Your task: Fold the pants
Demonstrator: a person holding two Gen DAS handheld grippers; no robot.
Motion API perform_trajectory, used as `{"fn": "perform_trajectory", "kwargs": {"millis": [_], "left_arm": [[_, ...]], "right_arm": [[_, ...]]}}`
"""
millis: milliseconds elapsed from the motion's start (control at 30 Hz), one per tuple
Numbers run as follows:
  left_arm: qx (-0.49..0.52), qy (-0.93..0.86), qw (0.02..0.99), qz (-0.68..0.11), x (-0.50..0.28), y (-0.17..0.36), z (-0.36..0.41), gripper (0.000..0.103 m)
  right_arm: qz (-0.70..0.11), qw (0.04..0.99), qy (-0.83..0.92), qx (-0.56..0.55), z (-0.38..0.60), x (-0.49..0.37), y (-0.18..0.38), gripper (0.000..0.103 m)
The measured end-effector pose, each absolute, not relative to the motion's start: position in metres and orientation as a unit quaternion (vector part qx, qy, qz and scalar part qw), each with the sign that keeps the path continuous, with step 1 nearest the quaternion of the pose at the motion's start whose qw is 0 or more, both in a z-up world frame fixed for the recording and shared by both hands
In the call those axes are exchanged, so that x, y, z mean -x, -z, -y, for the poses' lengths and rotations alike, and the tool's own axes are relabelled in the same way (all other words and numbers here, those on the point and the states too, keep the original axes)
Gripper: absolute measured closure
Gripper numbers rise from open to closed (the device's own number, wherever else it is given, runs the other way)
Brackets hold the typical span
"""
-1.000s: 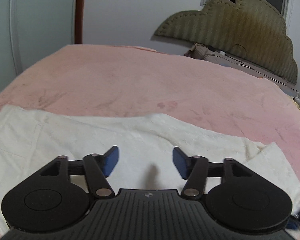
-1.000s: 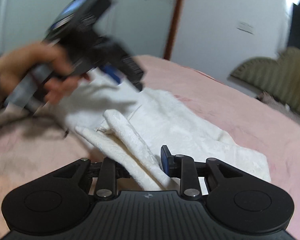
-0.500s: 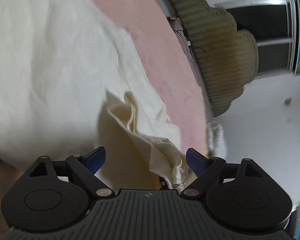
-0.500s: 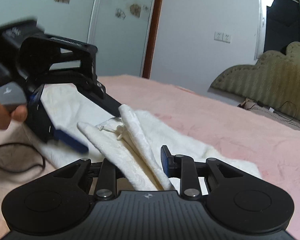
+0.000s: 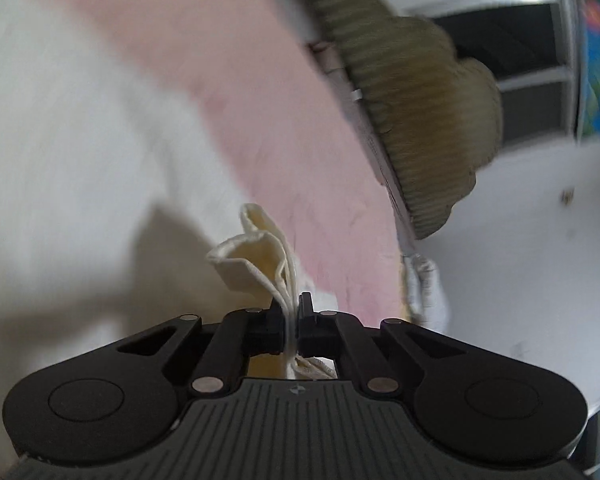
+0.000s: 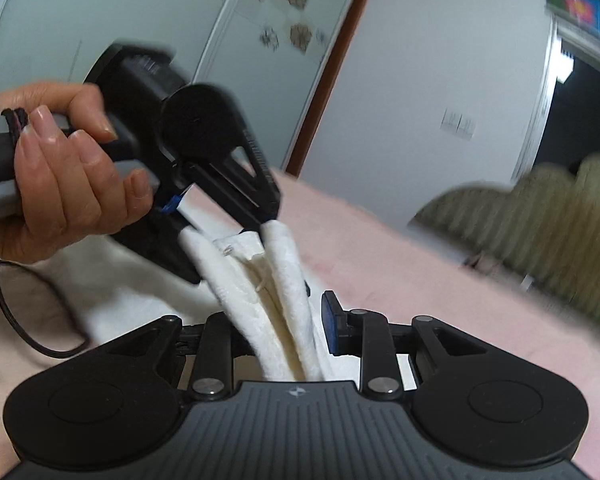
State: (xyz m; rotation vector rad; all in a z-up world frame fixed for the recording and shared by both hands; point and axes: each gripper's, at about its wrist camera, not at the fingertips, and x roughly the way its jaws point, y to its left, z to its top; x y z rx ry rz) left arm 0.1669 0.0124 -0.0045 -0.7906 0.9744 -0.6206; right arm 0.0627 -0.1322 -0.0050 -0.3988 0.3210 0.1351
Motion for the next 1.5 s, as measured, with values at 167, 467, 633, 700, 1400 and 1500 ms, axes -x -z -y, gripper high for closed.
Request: {"fn": "perform_trajectory", "kwargs": {"millis": [167, 467, 633, 700, 1400, 1500], "left_arm": [[0.199, 0.240, 0.859, -0.406, -0.168, -0.019, 0.011, 0.097], [0.176, 0.191, 0.859, -0.441, -0.165, 0.016, -0.010, 0.047], [0.160, 0.141, 0.886, -0.411, -0.150, 0.001, -0.032, 0.030], [0.126, 0.130, 0.897, -0.404, -0.142, -0.004, -0.033, 0.030], [0.184, 0.187, 0.874, -0.409, -0.083, -0.015, -0.060, 0.036], [0.204, 0.194, 0.864, -0.418, -0.081, -0.012, -0.061, 0.039]], "right_arm": [[-0.187, 0.952, -0.073, 0.230, 0.123, -0.095, 0.014, 0.061], [-0.215, 0.926, -0.134, 0.279, 0.102, -0.047, 0.034, 0.015], [-0.241, 0.948, -0.100, 0.185, 0.133, -0.049, 0.017, 0.006], [-0.247, 0.960, -0.068, 0.112, 0.152, -0.060, 0.013, 0.005], [-0.237, 0.945, -0.098, 0.203, 0.102, -0.058, 0.034, 0.056], [-0.228, 0.941, -0.124, 0.217, 0.095, -0.051, 0.033, 0.056]]}}
